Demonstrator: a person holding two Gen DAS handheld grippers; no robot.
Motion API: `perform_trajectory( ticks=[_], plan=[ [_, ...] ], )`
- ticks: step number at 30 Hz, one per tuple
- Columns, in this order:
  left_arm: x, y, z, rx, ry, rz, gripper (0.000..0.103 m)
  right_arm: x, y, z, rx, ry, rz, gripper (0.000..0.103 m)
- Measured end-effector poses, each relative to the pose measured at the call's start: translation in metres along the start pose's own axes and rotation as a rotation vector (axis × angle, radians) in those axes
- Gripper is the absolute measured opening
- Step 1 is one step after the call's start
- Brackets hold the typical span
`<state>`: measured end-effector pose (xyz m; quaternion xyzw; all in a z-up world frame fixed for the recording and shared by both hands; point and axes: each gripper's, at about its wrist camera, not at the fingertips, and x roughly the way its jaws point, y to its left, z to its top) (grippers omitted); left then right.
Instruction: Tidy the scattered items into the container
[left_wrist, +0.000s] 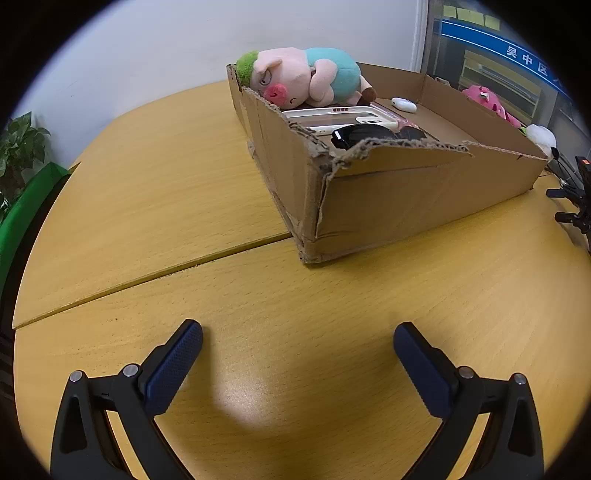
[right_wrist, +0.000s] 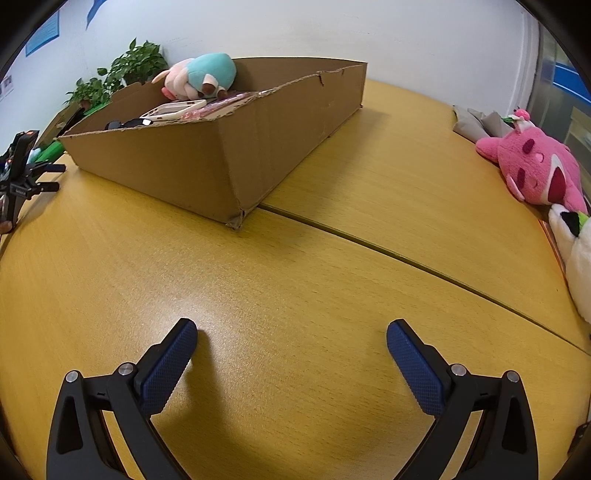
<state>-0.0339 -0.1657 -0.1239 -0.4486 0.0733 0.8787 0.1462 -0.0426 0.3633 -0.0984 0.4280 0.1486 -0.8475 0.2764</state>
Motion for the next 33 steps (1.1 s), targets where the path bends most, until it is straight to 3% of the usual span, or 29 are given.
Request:
perform_trajectory(
  ticks=[33],
  plan=[
    [-0.0017,0.0029,-0.0002,0.002,0.007,-0.006,0.103,0.0034,0.0005,0.0035,-0.02,-0.003,0.014,0.103]
  ],
)
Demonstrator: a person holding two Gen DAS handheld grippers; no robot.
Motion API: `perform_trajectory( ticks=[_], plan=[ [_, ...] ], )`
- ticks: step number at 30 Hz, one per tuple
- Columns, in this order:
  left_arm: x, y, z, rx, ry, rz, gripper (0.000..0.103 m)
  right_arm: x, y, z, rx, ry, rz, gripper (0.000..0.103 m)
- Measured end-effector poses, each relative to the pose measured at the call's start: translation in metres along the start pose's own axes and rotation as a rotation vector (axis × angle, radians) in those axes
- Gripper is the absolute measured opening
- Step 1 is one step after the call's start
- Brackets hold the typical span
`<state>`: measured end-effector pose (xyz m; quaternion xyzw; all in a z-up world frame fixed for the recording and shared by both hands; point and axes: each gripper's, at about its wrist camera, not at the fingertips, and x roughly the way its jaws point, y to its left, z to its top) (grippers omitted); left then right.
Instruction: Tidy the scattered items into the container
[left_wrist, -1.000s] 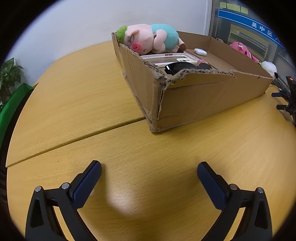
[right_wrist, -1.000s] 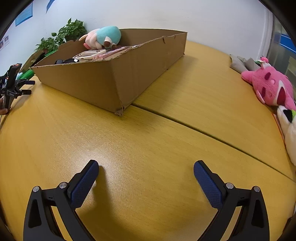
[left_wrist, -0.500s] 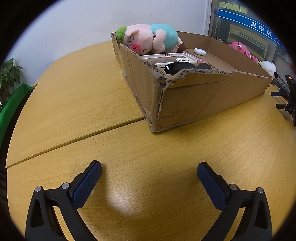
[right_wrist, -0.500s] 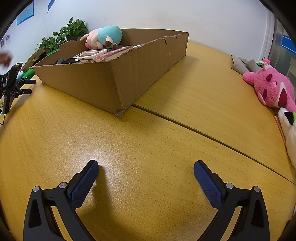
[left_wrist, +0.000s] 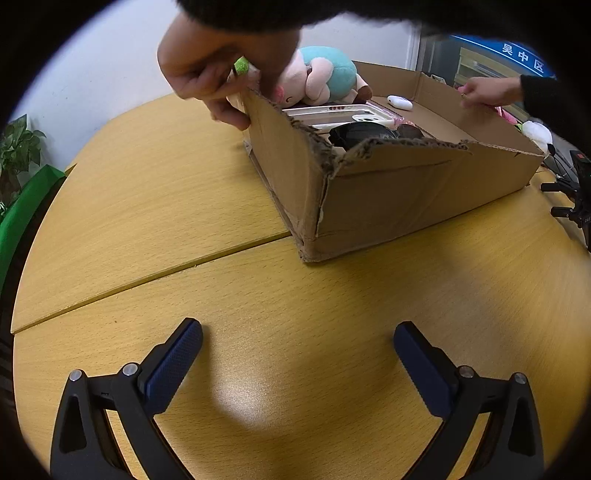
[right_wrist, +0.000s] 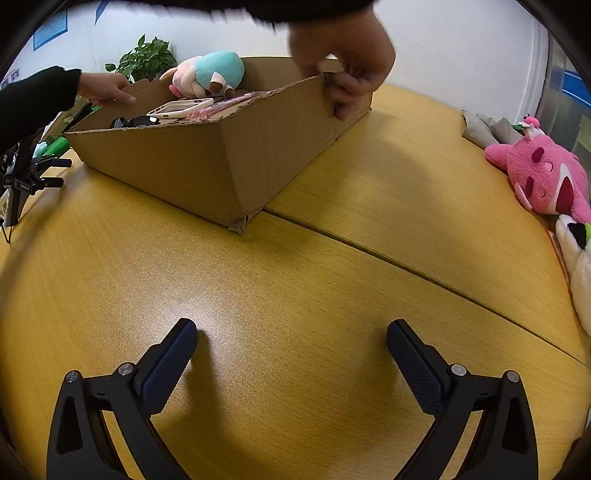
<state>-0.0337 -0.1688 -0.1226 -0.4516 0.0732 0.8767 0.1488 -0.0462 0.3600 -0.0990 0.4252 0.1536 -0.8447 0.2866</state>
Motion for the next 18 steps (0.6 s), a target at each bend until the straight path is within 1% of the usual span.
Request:
perform_trajectory(
  ticks=[3,18],
  plan=[
    [-0.0013,0.0027,-0.0009,-0.022,-0.003,0.017,0.103,-0.0001,0.0,-0.0002,0.0,0.0,0.0,0.103],
    [-0.0032,-0.0031,-0.0023,-0.021,-0.007,0.021,0.103,-0.0002,0.0,0.0007,-0.001,0.0,-0.001,0.103]
  ],
)
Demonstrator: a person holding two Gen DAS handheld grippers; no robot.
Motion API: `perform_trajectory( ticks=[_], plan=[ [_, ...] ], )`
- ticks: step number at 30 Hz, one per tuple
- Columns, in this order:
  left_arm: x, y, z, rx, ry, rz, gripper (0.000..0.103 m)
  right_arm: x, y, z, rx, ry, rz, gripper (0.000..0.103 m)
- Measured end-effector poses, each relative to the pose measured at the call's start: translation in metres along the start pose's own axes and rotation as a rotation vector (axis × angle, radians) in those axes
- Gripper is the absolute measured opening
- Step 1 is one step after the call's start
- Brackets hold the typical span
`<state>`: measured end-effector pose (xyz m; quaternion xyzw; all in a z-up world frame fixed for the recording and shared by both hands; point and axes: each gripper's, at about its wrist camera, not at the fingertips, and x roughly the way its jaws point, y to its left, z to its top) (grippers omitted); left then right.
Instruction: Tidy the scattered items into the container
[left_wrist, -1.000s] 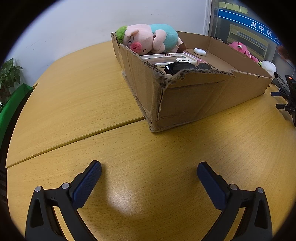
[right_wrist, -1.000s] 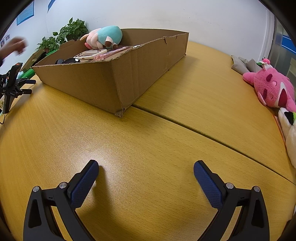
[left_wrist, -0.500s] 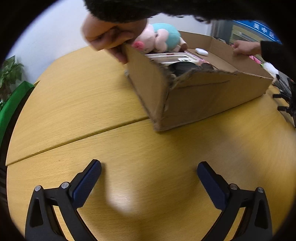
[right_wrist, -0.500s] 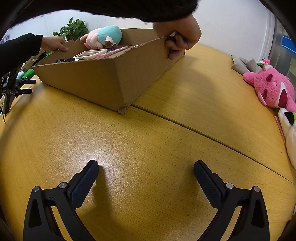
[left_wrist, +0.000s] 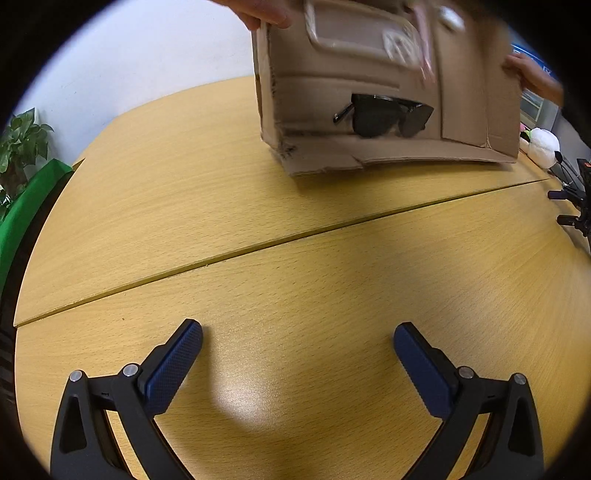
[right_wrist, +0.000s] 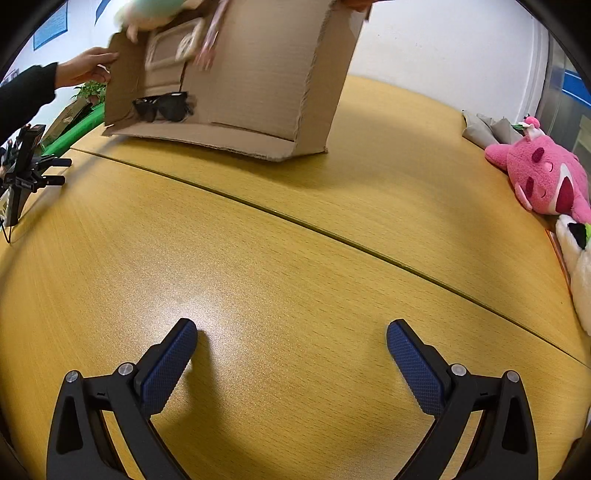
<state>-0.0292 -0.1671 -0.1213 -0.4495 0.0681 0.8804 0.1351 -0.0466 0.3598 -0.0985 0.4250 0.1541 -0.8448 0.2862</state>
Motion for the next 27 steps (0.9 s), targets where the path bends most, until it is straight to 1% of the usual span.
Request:
perform_trajectory(
  ticks=[27],
  plan=[
    [-0.0058,-0.0079,-0.0027,0.001,0.0,0.0,0.103,0.0018,-0.0029,0.0047,0.0,0.0,0.0,0.103]
  ],
)
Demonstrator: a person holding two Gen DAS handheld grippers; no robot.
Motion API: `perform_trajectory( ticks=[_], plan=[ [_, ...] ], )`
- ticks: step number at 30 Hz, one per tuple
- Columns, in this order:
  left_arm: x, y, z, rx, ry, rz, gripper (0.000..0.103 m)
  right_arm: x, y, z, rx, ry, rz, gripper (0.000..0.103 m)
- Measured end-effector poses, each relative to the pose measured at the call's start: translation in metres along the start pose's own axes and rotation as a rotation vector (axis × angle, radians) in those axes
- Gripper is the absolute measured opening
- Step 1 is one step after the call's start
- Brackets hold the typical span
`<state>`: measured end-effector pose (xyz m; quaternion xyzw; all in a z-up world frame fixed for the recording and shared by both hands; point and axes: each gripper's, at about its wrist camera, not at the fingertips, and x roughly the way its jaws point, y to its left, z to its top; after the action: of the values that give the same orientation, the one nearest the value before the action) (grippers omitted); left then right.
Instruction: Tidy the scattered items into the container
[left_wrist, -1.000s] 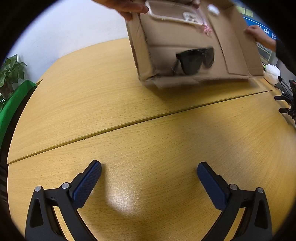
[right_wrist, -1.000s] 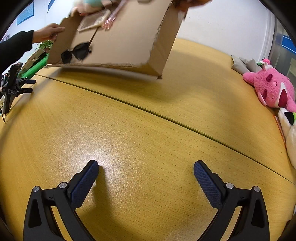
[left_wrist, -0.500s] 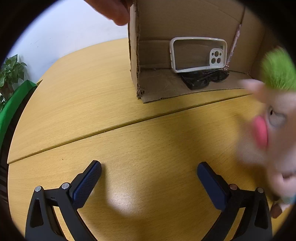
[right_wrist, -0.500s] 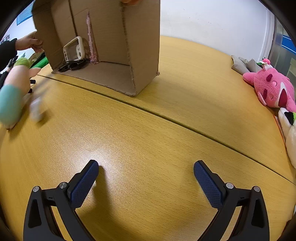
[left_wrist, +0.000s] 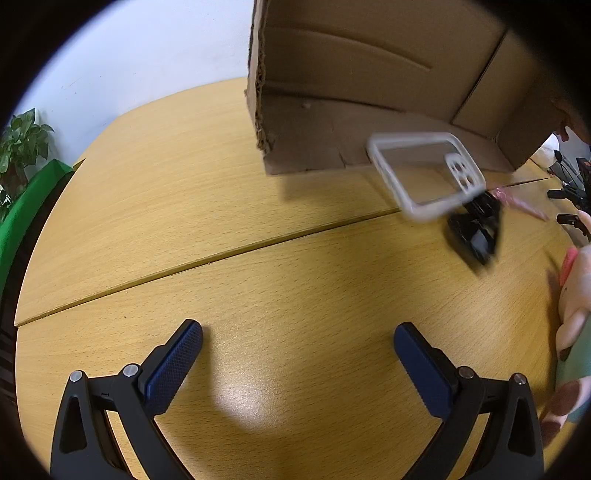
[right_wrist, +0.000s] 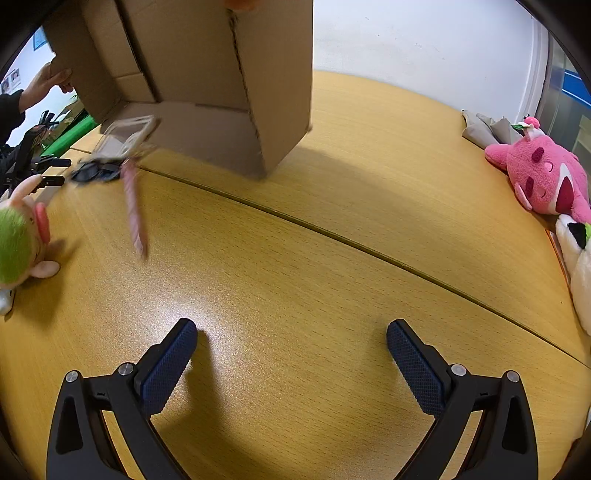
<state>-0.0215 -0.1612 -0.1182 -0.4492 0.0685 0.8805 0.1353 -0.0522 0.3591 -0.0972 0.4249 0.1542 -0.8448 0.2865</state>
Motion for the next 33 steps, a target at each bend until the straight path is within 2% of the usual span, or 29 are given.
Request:
perform_trajectory(
  ticks=[33],
  plan=[
    [-0.0006,0.0021,0.0011,-0.001,0.0,0.0,0.103,0.0011,-0.0003,-0.0007,0.003,-0.002,-0.001,0.103]
  ],
)
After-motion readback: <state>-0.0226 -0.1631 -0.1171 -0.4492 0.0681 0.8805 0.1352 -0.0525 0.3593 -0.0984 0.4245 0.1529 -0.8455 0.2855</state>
